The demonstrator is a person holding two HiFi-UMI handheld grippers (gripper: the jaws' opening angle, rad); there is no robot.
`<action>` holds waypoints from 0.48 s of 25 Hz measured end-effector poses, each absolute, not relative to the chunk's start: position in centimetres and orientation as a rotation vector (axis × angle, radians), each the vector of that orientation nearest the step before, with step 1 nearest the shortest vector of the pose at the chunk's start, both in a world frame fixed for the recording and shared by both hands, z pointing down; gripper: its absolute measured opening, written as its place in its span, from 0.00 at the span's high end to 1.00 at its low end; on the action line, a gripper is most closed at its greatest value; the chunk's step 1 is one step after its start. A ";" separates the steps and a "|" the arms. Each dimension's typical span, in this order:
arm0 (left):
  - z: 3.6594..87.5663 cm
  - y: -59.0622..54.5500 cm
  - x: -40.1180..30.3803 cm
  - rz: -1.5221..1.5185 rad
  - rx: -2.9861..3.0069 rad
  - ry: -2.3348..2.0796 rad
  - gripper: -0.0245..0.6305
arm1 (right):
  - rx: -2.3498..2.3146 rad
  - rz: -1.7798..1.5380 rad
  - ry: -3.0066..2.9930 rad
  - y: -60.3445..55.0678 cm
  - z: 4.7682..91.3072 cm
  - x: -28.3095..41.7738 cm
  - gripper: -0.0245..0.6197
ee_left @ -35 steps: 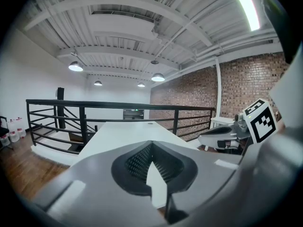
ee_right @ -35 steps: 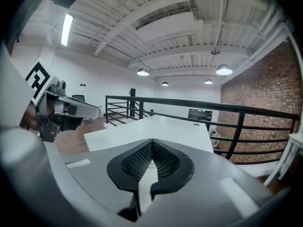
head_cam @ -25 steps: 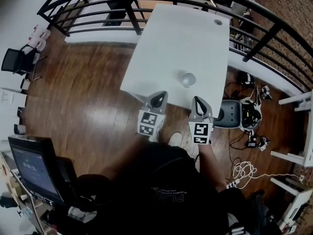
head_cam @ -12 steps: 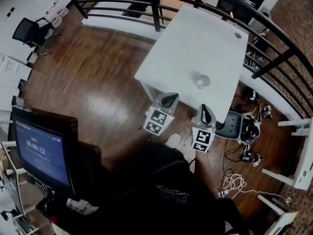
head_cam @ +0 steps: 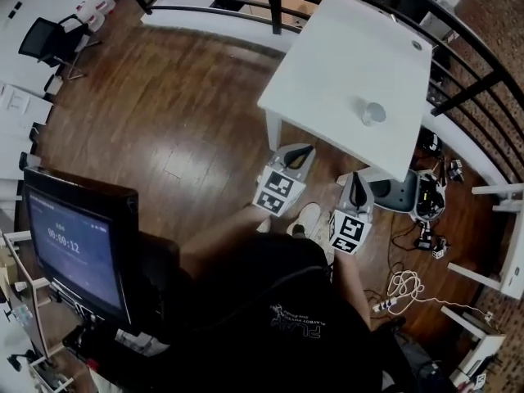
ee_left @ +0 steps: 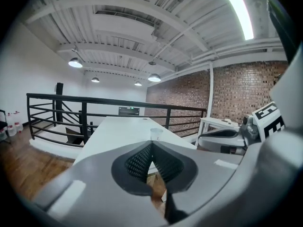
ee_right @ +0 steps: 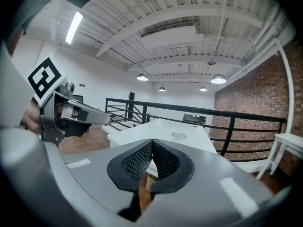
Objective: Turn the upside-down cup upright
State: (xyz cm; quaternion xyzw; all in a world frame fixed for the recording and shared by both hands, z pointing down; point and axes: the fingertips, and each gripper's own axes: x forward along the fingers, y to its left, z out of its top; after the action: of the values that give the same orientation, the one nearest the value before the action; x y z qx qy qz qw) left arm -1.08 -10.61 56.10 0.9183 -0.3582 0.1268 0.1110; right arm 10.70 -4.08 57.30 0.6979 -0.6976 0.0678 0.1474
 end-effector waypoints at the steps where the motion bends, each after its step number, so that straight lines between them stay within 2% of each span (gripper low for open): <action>1: 56.2 -10.1 -1.7 0.369 2.696 -1.044 0.97 | 2.023 0.191 -1.987 -3.6 57.3 10.3 0.94; 12: 56.3 -5.5 -5.0 0.357 2.760 -0.986 0.97 | 2.052 0.134 -1.956 0.9 55.9 6.2 0.94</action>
State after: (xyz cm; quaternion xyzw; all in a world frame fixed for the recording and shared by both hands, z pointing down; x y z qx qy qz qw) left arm -4.98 -5.55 56.29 0.9306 -0.3324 0.1203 0.0945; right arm 6.22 0.93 55.87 0.7147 -0.6813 0.0465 0.1513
